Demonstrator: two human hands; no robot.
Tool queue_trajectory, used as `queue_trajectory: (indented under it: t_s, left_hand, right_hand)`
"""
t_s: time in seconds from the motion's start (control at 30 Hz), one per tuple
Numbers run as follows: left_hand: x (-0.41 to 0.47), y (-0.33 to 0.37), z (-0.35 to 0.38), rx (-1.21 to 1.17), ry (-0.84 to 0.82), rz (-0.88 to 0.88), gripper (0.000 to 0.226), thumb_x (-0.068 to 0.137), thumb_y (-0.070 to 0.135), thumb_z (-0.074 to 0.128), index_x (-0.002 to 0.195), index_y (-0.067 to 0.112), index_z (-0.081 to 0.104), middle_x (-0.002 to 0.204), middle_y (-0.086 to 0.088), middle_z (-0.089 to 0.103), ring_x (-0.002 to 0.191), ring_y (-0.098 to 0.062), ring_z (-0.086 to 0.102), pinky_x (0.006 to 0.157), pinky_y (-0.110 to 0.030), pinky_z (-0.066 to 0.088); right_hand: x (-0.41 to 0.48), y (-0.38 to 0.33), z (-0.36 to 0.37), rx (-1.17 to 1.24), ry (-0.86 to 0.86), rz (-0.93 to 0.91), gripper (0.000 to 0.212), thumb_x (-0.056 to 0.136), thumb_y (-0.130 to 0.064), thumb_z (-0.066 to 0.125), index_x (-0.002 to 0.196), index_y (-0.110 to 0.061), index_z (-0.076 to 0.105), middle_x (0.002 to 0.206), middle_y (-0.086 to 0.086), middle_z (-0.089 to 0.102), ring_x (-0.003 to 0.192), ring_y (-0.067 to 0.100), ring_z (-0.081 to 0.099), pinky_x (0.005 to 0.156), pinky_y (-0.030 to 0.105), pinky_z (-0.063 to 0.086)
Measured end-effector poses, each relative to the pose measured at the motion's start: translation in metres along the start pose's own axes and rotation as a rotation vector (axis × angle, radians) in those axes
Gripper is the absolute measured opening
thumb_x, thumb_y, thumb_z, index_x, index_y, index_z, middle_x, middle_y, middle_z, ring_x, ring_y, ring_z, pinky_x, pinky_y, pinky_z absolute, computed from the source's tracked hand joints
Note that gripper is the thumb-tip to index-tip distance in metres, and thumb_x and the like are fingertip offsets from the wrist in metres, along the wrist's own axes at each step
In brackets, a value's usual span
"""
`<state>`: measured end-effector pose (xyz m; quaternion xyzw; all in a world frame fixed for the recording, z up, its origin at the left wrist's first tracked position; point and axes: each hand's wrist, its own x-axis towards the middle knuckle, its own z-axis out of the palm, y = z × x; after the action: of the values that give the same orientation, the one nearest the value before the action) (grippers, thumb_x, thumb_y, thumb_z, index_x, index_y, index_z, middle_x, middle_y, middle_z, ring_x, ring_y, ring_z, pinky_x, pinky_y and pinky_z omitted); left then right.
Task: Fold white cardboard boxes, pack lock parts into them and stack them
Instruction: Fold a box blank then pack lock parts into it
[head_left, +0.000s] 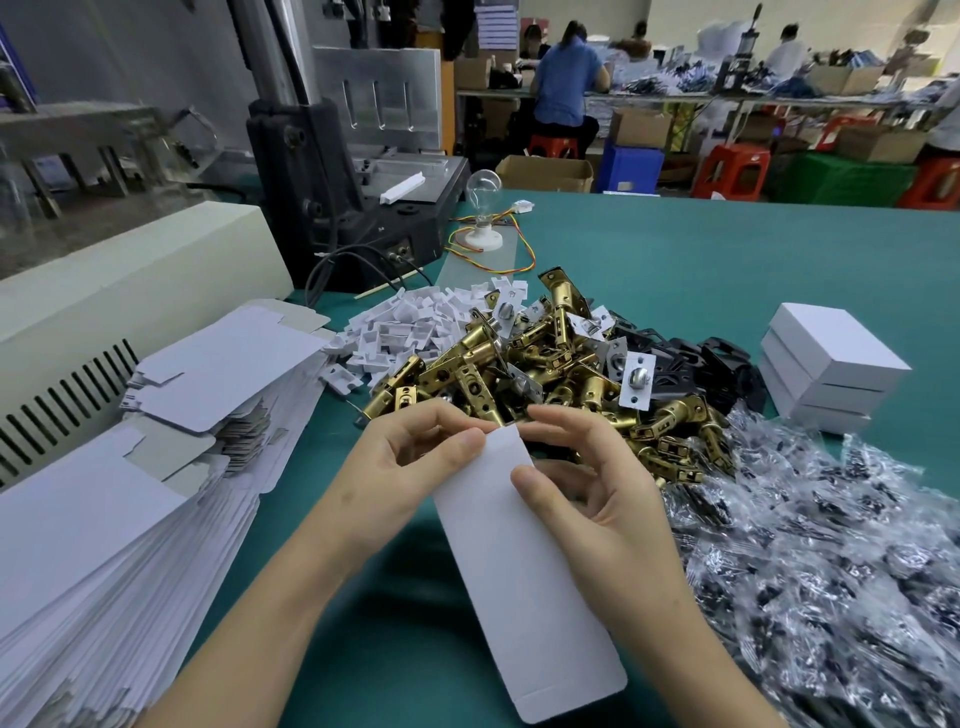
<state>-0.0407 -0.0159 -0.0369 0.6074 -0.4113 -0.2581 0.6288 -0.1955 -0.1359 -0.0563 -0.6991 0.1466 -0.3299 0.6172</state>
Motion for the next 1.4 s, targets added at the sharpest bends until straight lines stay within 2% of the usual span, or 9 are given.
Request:
queue_trajectory:
  t_s: [0.07,0.23,0.43,0.67,0.87,1.0,1.13,1.23,1.4]
  left_hand:
    - [0.0,-0.001,-0.001,0.054,-0.007,0.023,0.013,0.094,0.029,0.068,0.096,0.031,0.081,0.091,0.011,0.074,0.084,-0.001,0.066,0.074,-0.012,0.049]
    - [-0.002,-0.006,-0.003,0.176,-0.011,0.053,0.022,0.089,0.049,0.067,0.1,0.036,0.08,0.095,0.005,0.074,0.085,-0.02,0.067,0.073,-0.031,0.048]
    - [-0.003,-0.005,0.0,0.192,0.025,0.042,0.019,0.094,0.035,0.076,0.111,0.043,0.081,0.101,0.009,0.08,0.088,-0.012,0.075,0.07,-0.022,0.059]
    - [-0.003,-0.003,0.003,0.133,0.03,-0.014,0.02,0.094,0.03,0.072,0.107,0.04,0.084,0.094,0.003,0.081,0.079,-0.014,0.073,0.069,-0.024,0.059]
    - [-0.004,0.006,0.001,0.229,-0.028,-0.005,0.028,0.097,0.027,0.068,0.11,0.048,0.08,0.086,0.016,0.077,0.071,0.002,0.062,0.067,-0.018,0.053]
    - [0.001,0.014,0.005,0.14,-0.092,-0.064,0.023,0.097,0.033,0.069,0.114,0.044,0.08,0.1,0.004,0.081,0.082,-0.007,0.071,0.075,-0.02,0.057]
    - [-0.003,0.005,0.013,0.077,-0.027,-0.087,0.027,0.103,0.02,0.061,0.114,0.032,0.083,0.099,-0.003,0.082,0.086,-0.014,0.076,0.073,-0.02,0.057]
    - [-0.011,-0.002,0.01,0.023,-0.016,-0.096,0.027,0.097,0.028,0.063,0.115,0.029,0.083,0.103,-0.006,0.082,0.09,-0.02,0.077,0.074,-0.023,0.059]
    - [-0.016,-0.009,0.0,0.025,-0.033,-0.122,0.022,0.101,0.03,0.065,0.114,0.031,0.083,0.101,-0.009,0.081,0.089,-0.021,0.076,0.075,-0.025,0.06]
  right_hand:
    - [-0.001,-0.002,-0.001,0.003,0.008,0.009,0.04,0.096,-0.016,0.071,0.128,-0.039,0.066,0.121,-0.013,0.07,0.104,0.017,0.073,0.074,0.038,0.064]
    - [-0.001,-0.002,-0.002,-0.095,0.019,0.033,0.029,0.097,-0.014,0.07,0.117,-0.035,0.072,0.113,-0.006,0.076,0.098,0.014,0.074,0.073,0.038,0.059]
    - [0.002,-0.004,-0.006,-0.021,0.109,0.078,0.021,0.098,-0.017,0.069,0.107,-0.036,0.071,0.108,-0.005,0.076,0.094,0.018,0.075,0.068,0.042,0.063]
    - [-0.002,-0.004,-0.003,-0.044,0.141,0.106,0.018,0.098,-0.023,0.07,0.106,-0.039,0.07,0.109,-0.002,0.075,0.09,0.016,0.076,0.067,0.038,0.062]
    - [-0.001,-0.006,-0.003,-0.006,0.158,0.113,0.019,0.098,-0.021,0.068,0.107,-0.038,0.071,0.109,-0.01,0.075,0.092,0.013,0.075,0.067,0.039,0.063]
    - [0.0,-0.011,-0.004,0.039,0.182,0.115,0.026,0.098,-0.019,0.067,0.111,-0.042,0.071,0.11,-0.014,0.074,0.09,0.016,0.076,0.066,0.04,0.064]
    - [0.0,-0.011,-0.007,-0.027,0.166,0.122,0.018,0.098,-0.021,0.068,0.105,-0.037,0.073,0.103,-0.01,0.077,0.09,0.013,0.075,0.065,0.032,0.06]
    - [-0.001,-0.011,-0.006,-0.041,0.137,0.16,0.018,0.096,-0.02,0.07,0.105,-0.035,0.074,0.1,-0.009,0.077,0.088,0.011,0.075,0.062,0.022,0.055]
    - [-0.002,-0.011,-0.002,-0.037,0.092,0.183,0.016,0.094,-0.022,0.072,0.104,-0.034,0.074,0.096,-0.004,0.077,0.085,0.012,0.075,0.062,0.023,0.055]
